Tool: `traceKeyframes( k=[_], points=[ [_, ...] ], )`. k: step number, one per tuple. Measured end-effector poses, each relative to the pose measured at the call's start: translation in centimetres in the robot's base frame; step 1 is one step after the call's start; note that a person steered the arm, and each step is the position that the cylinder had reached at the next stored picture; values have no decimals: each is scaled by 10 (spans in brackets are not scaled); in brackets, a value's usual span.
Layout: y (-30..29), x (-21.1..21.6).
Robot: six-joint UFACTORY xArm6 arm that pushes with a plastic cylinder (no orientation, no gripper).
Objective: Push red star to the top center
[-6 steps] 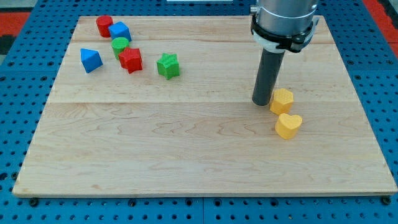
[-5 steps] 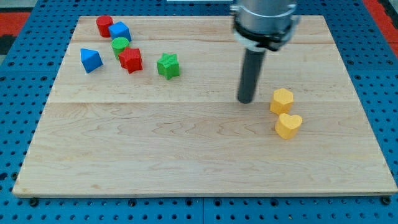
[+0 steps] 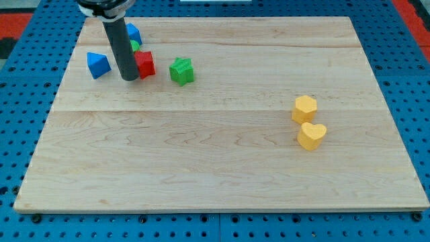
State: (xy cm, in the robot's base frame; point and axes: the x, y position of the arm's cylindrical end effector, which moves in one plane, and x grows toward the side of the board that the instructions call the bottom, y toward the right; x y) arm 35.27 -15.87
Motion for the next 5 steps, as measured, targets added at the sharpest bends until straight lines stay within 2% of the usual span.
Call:
traceKeyframes(
  k=[1,2,3,4,5],
  points=[
    [19,-40],
    [86,-70],
    [138,-76],
    [84,-75],
    [75,-94]
  ],
)
